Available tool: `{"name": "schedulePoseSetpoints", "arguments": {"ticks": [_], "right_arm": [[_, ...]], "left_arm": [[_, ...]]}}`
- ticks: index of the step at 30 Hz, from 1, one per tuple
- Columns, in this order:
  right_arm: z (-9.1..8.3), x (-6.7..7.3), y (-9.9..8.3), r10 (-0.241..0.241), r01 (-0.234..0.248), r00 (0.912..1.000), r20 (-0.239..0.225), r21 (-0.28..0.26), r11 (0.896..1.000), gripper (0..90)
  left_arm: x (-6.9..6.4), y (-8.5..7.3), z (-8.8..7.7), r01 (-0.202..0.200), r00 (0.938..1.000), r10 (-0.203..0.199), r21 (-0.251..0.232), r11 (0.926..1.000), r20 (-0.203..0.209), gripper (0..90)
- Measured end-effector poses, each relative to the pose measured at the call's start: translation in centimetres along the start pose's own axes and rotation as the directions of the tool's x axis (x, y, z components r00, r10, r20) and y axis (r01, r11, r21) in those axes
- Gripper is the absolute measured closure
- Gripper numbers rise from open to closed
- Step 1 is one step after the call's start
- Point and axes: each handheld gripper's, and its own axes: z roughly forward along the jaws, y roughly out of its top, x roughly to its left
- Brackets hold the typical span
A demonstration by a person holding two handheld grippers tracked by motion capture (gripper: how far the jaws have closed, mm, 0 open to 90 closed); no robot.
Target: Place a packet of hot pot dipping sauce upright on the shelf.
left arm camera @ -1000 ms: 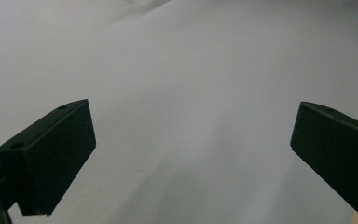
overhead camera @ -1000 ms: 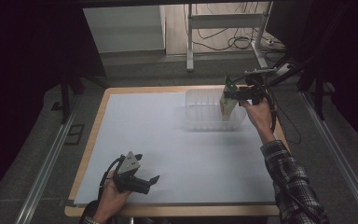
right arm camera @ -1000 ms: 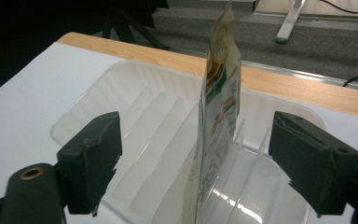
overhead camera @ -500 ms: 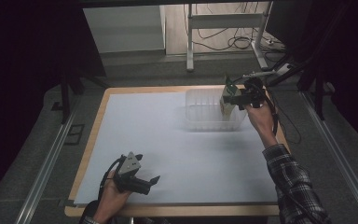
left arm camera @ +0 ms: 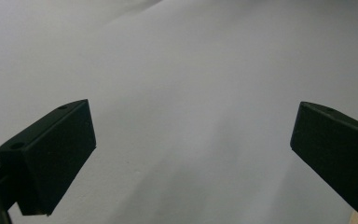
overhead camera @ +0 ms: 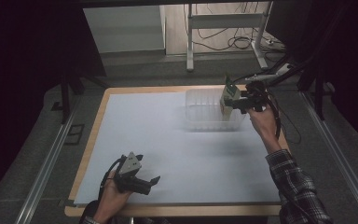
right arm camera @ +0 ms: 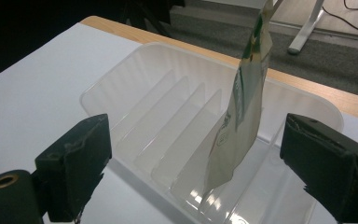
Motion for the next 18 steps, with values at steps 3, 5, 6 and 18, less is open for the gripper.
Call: {"name": "schedulePoseSetpoints", "arguments": {"ticks": [3, 5, 6, 18], "right_arm": [[-0.2, 0.1, -0.2, -0.014, 0.014, 0.9999, 0.005, -0.005, 1.000, 9.0], [-0.3, 0.3, -0.5, -0.019, 0.019, 0.9998, 0.010, -0.009, 1.000, 9.0], [-0.3, 0.3, -0.6, -0.023, 0.023, 0.9996, 0.015, -0.010, 1.000, 9.0], [-0.6, 0.9, -2.3, -0.045, 0.045, 0.9987, 0.022, -0.013, 0.999, 9.0]], "left_arm": [[0.0, 0.0, 0.0, 0.000, 1.0000, 0.000, 0.001, 1.0000, 0.002, 0.0], [0.0, 0.0, 0.0, -0.001, 1.0000, 0.001, 0.002, 1.0000, 0.001, 0.0], [0.0, 0.0, 0.0, -0.002, 1.0000, 0.002, 0.002, 1.0000, 0.001, 0.0], [-0.1, 0.0, 0.2, -0.016, 0.9999, 0.016, 0.014, 0.9998, -0.005, 0.0]]}}
